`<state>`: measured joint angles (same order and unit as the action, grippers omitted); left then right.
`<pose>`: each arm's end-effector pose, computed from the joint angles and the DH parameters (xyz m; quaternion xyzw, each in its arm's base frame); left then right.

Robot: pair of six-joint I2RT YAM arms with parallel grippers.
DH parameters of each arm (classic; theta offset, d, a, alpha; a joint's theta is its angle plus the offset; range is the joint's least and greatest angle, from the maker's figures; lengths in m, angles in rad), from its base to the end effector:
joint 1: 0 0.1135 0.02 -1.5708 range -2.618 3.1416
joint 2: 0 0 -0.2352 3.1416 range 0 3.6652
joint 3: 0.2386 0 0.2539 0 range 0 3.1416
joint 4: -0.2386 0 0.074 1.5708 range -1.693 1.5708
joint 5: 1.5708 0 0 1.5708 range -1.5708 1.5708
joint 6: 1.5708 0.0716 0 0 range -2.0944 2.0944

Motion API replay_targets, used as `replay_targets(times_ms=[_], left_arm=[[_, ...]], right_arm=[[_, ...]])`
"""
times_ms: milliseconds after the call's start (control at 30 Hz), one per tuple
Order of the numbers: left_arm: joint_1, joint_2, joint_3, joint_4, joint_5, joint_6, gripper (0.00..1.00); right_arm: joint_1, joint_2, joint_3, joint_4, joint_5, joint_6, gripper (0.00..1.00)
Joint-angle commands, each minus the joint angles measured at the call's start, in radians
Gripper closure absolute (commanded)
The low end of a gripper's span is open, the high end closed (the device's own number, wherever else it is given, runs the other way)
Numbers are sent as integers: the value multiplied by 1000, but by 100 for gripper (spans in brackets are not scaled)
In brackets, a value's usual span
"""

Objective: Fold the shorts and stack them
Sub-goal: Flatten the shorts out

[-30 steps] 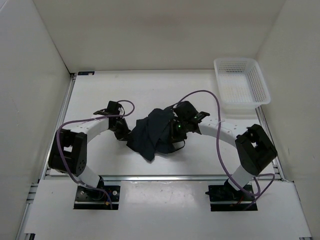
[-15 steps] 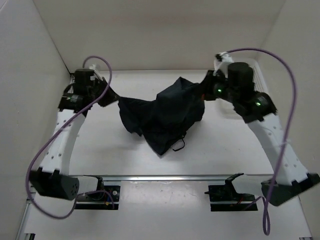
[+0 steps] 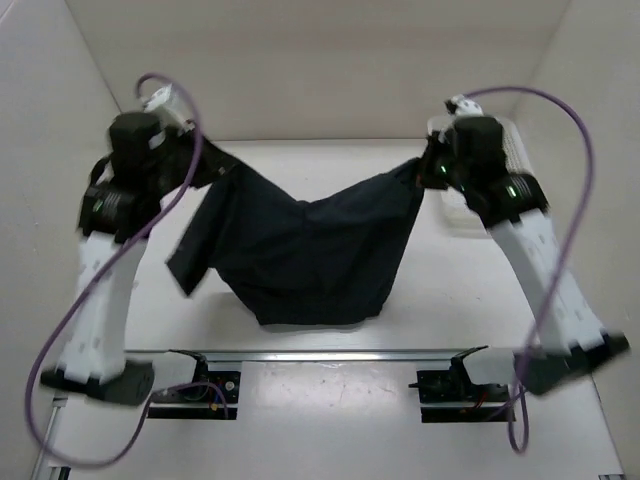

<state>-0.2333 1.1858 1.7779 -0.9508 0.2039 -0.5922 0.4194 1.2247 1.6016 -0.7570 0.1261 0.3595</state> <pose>0.2280 -0.0691 0.4684 -0.0889 0.8149 -0.3039 0.4855 0.2614 0.1067 0.4275 0.0106 0.8270 0.1642 0.5376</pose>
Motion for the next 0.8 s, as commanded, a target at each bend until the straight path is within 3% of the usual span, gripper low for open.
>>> replay_targets(times_ms=[0,33,67,100,133,200,233,300,333,467,533,633,700,767], left_arm=[[-3,246,119,-6,-38,43,90],[-3,294,165,-6,-38,43,90],[17,392,214,-6,-38,54,90],[31,446,320,-40,-50,64,82],[72,563,436,-108,-40,65,50],[119,722,552,-204,-40,74,19],[120,756,639,-253,-40,83,17],[132,747,620,-298,-64,101,15],[132,715,504,-275,-99,101,14],[153,514,113,-125,-90,92,14],[143,419,-103,-42,-71,81,18],[89,374,-256,15,-61,81,31],[62,386,-343,26,-96,95,31],[34,437,-383,26,-154,95,23]], right_arm=[[-66,299,238,90,-38,-65,100],[-76,373,323,72,-104,-79,88],[-76,539,419,-12,-132,-99,66],[-88,630,545,-100,-149,-99,33],[-88,785,910,-283,-149,-99,0],[-79,826,945,-364,-140,-86,0],[-79,784,767,-322,-113,-77,0],[-68,583,500,-125,-102,-67,0],[-68,452,262,-63,-117,-56,0],[-10,229,-161,96,-195,-10,0],[44,168,-286,128,-183,38,0],[169,50,-510,207,-183,152,0],[260,26,-636,252,-198,225,0],[312,25,-689,306,-207,315,0]])
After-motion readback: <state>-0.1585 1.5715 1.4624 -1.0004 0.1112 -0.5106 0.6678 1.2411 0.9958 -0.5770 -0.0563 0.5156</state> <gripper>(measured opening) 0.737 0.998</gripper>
